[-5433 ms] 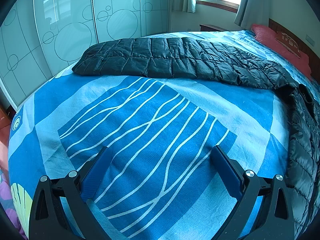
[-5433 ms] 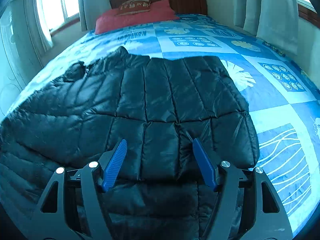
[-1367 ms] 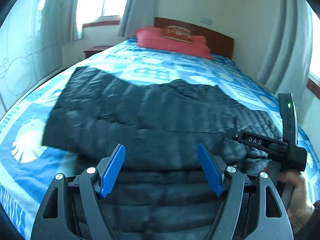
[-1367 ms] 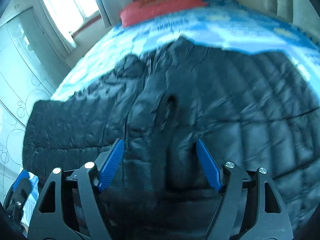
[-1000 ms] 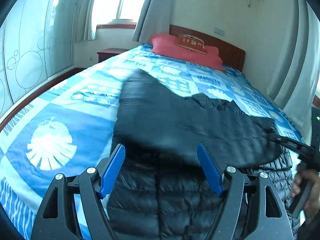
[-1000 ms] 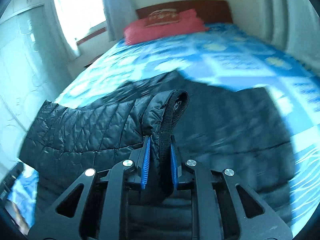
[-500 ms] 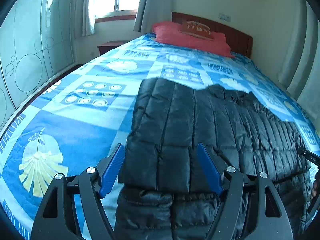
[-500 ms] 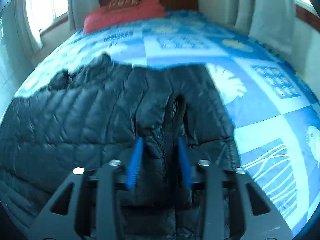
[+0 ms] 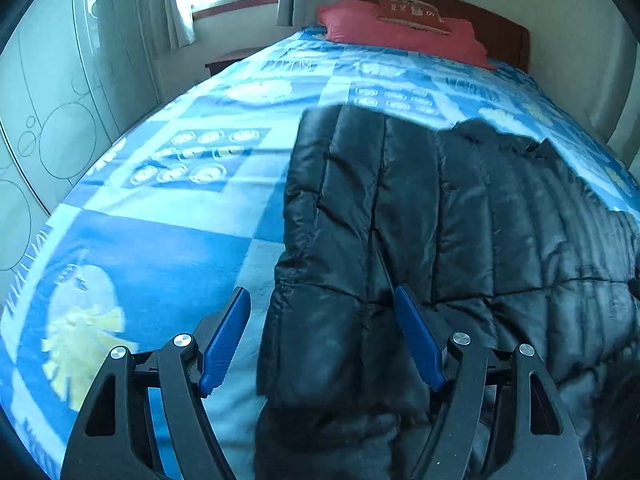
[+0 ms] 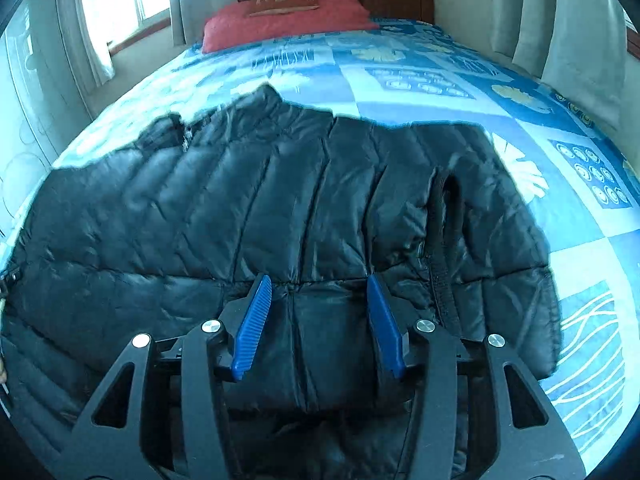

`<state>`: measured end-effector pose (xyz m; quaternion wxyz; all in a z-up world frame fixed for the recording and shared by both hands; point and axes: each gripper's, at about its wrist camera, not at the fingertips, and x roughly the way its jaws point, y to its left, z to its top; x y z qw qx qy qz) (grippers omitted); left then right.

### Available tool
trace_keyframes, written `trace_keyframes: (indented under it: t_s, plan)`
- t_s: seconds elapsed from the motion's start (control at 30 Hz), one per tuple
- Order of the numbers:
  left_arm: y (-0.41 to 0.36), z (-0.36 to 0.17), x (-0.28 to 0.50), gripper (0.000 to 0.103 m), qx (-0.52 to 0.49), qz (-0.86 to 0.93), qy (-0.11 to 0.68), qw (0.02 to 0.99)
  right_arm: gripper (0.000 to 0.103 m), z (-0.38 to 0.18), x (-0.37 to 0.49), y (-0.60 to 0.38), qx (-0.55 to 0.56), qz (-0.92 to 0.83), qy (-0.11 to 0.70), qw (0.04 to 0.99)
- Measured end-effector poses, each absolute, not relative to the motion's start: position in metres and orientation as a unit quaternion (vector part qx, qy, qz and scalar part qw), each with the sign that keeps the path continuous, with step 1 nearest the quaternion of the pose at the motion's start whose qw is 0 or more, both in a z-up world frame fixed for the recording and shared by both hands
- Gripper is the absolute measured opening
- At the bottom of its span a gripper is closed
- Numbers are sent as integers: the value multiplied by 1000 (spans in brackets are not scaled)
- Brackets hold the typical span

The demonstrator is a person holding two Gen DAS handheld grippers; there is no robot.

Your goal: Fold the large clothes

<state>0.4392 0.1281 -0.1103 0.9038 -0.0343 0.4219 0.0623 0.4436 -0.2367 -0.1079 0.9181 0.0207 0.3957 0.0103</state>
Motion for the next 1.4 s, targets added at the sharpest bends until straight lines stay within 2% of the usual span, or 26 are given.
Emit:
trace_keyframes:
  t_s: [0.2,0.27,0.43,0.5,0.73,0.83,0.9,1.03,1.23,1.33,1.4]
  plan:
    - [135,-75,464,73,-69,49,368,926,51,-93,480,-236,39,9,380,924]
    - [134,-84,490,73,-67,55,377,922,51,-99,493,-230,26,6,382,924]
    - [139,-132,531,74,-66,70,459,883,56,-127,513,-224,-7,-8,414,910]
    - [141,-125,529,73,-79,73,456,883,56,-120,511,-222,-6,-11,413,911]
    - [116,-77,509,73,-111,29,370,922,56,-94,511,-187,18,42,362,931]
    - [88,-91,524,73,-98,2,388,917,57,-110,524,-162,-4,54,384,922]
    - [74,-116,539,74,-72,9,428,901,59,-127,531,-152,-33,40,396,917]
    - [62,-126,545,75,-32,24,419,907,60,-125,532,-152,-32,40,392,919]
    - [92,-105,504,74,-74,10,417,906,62,-95,475,-183,-3,51,379,924]
    - [114,-95,459,74,-88,5,407,909,67,-87,424,-215,12,44,381,924]
    - [127,-91,420,74,-94,5,406,909,67,-88,393,-234,18,35,392,919]
